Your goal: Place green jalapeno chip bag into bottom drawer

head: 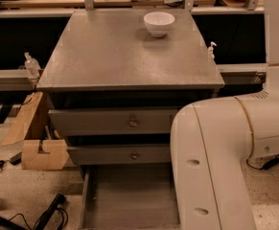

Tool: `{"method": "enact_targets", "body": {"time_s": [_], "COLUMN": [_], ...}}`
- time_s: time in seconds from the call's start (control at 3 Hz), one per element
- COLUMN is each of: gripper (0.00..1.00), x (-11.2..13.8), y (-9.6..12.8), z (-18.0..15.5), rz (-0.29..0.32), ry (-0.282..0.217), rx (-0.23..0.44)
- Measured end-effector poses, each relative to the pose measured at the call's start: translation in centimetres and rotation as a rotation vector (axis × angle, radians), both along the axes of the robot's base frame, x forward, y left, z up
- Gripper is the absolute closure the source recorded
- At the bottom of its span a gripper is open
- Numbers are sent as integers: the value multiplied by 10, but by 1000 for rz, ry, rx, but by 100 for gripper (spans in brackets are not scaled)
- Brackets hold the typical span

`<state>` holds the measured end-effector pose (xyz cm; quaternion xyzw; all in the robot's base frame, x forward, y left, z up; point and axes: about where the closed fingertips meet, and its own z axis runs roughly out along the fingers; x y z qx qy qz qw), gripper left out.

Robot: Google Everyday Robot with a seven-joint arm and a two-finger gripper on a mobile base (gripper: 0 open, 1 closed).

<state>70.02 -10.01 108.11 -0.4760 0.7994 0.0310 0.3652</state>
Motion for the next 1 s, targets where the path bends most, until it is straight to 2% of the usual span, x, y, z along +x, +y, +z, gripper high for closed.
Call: {"method": "enact_targets", "body": {"time_s": [0.33,0.67,1.0], "gripper": [100,100,100], "x": [-21,-37,-21], "y": [3,7,14], "z": [34,57,64], "rz": [-78,-130,-134], "ry": [-27,-44,-97], "rx": [-13,-38,-12]}}
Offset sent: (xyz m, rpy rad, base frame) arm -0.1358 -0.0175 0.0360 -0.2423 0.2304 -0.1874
